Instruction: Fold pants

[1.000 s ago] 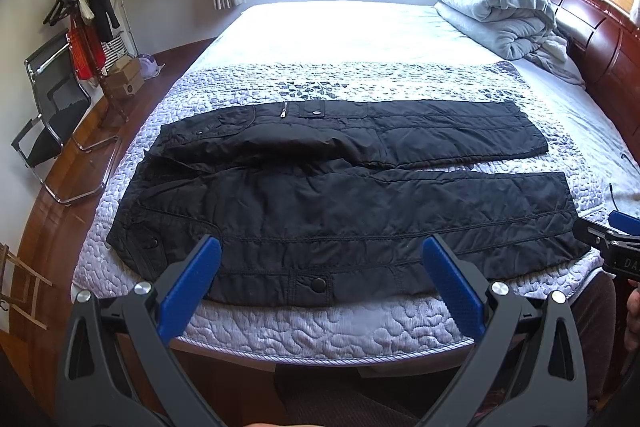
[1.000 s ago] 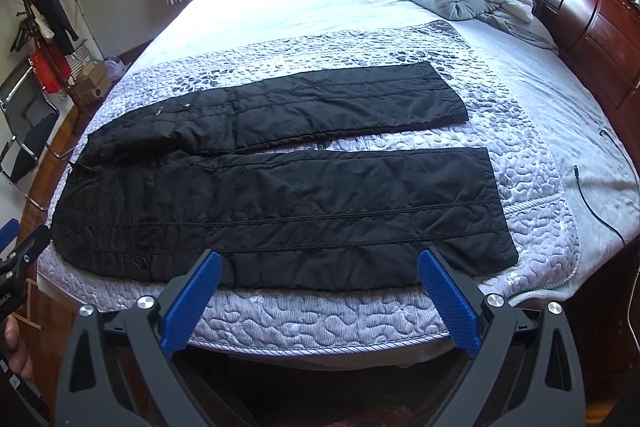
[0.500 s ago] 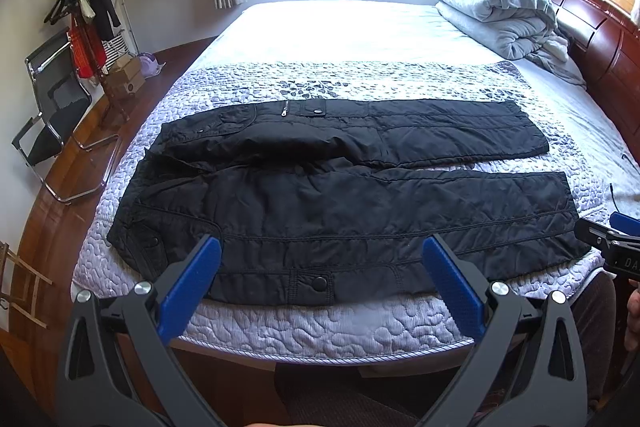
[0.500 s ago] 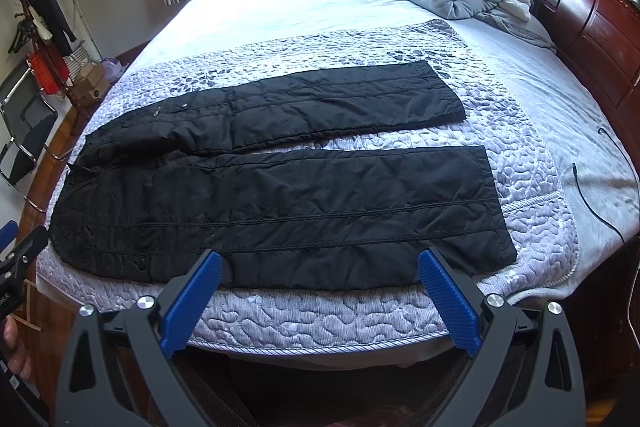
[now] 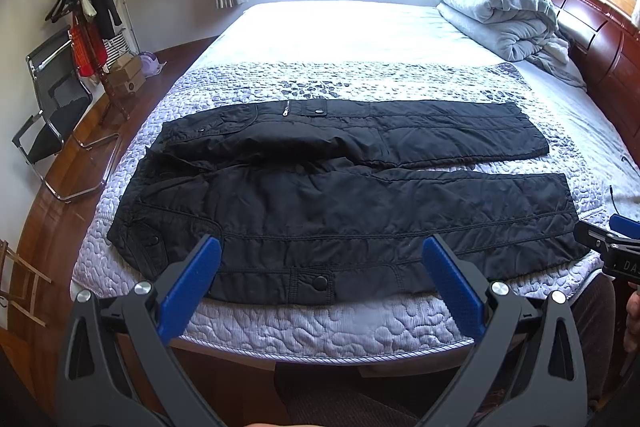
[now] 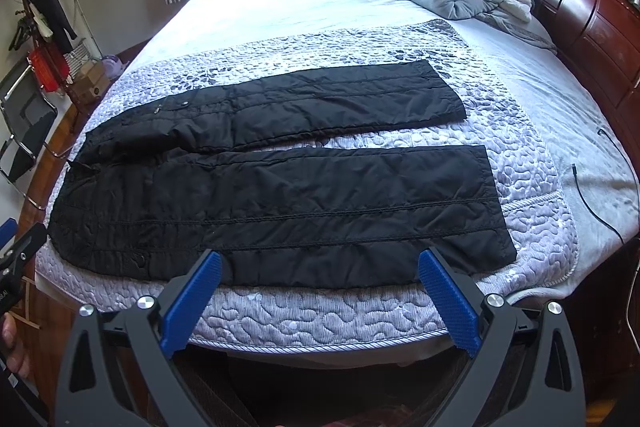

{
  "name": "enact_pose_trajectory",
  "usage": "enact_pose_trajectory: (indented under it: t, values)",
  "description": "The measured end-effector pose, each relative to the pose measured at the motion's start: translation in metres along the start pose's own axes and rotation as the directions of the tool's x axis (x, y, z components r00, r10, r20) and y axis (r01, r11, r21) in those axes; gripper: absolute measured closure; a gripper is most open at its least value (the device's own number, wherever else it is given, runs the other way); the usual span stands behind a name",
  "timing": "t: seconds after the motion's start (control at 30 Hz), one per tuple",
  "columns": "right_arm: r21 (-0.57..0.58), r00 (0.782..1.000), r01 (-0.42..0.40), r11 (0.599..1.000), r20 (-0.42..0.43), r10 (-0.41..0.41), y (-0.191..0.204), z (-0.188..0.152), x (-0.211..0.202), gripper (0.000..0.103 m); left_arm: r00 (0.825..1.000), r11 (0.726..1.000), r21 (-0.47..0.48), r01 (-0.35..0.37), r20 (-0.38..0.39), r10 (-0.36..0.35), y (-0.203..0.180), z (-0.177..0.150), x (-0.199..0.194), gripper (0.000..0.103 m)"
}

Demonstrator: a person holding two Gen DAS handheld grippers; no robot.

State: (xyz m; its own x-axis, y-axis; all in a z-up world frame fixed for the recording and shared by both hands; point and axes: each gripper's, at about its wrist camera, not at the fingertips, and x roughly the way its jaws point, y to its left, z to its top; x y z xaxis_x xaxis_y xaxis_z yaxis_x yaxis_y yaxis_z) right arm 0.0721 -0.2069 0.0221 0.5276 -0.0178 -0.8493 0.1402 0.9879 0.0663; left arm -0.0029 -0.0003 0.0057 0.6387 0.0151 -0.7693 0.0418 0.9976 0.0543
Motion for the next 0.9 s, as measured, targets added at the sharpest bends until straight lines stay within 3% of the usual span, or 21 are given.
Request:
enact_pose_trajectory:
  t: [0.7, 0.9]
  values:
    - [-0.007, 1.0, 0.001, 1.0, -0.009, -0.001, -0.001, -0.001, 0.004, 0.004, 1.0, 1.0, -0.008, 0.01, -0.01, -0.01, 0.003, 0.001, 0.001, 0.002]
    - [-0.028, 0.997, 0.053, 0.998, 0.053, -0.052, -0.029, 0.042, 0.011, 0.004, 0.986, 0.989, -0.046, 0.14, -0.085, -0.143, 0.015, 0.015, 0.025, 0.002]
